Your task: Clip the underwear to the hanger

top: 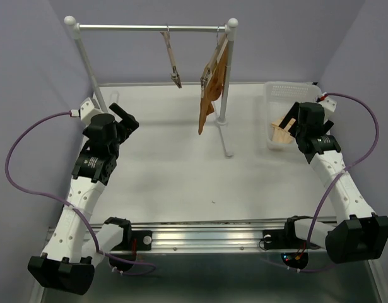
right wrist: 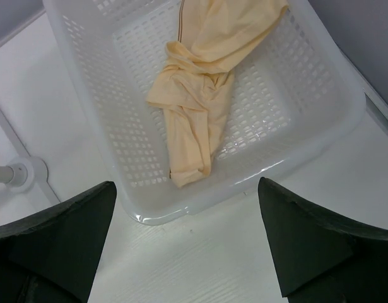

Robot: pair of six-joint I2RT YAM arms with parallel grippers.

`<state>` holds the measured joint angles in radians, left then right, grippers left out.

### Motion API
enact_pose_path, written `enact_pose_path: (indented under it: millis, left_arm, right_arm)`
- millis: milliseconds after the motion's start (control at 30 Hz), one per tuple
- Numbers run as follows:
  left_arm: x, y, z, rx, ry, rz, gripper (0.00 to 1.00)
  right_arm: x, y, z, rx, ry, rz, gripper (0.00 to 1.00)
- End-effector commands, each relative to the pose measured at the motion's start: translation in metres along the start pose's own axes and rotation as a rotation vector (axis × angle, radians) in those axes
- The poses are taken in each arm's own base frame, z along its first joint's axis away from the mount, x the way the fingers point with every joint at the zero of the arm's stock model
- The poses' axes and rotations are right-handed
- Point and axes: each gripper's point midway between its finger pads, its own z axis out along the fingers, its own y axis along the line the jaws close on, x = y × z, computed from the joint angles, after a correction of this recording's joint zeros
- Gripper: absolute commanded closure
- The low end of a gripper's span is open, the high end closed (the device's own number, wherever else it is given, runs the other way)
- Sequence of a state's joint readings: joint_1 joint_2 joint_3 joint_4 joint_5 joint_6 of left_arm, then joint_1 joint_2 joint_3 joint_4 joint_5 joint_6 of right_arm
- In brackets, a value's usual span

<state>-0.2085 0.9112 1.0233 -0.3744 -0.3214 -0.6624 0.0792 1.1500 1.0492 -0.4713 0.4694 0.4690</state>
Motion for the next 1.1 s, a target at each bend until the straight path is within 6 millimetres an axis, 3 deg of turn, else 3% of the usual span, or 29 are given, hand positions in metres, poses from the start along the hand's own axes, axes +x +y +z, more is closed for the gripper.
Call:
enact_pose_path:
  millis: [0,467,667,733,833,967,1000,1067]
  left_arm:
    - [-0.009,-0.011,0.003,0.044,-0.038,0.007,0.01]
    - [-0.01,0.007,0.0,-0.028,-0.064,0.019,0.01]
    - [-0.01,0.012,0.002,-0.051,-0.075,0.008,0.01]
    - [-0.011,0.011,0.002,-0.051,-0.077,0.006,0.01]
    - [-0.011,0.012,0.003,-0.058,-0.076,0.002,0.01]
    - [-0.012,0.012,0.002,-0.056,-0.084,-0.006,0.01]
    - [-0.012,0.012,0.002,-0.054,-0.086,-0.009,0.01]
    - [-0.013,0.012,0.002,-0.05,-0.09,-0.013,0.01]
  right_arm:
    - [-0.017,0.005,-0.005,-0.029,-0.063,0.026,0.0]
    - [-0.014,0.007,-0.005,-0.054,-0.056,0.02,0.0]
    - [-0.004,0.002,0.013,0.02,-0.035,0.02,0.0]
    - [0.006,0.0,0.029,0.071,-0.006,0.003,0.0]
    - [0.004,0.001,0.052,0.082,0.038,0.003,0.0]
    - [0.024,-0.007,0.104,0.142,0.142,-0.027,0.0]
    - [0.013,-0.008,0.112,0.163,0.123,-0.029,0.0]
    - [0.028,-0.01,0.138,0.181,0.176,-0.07,0.0]
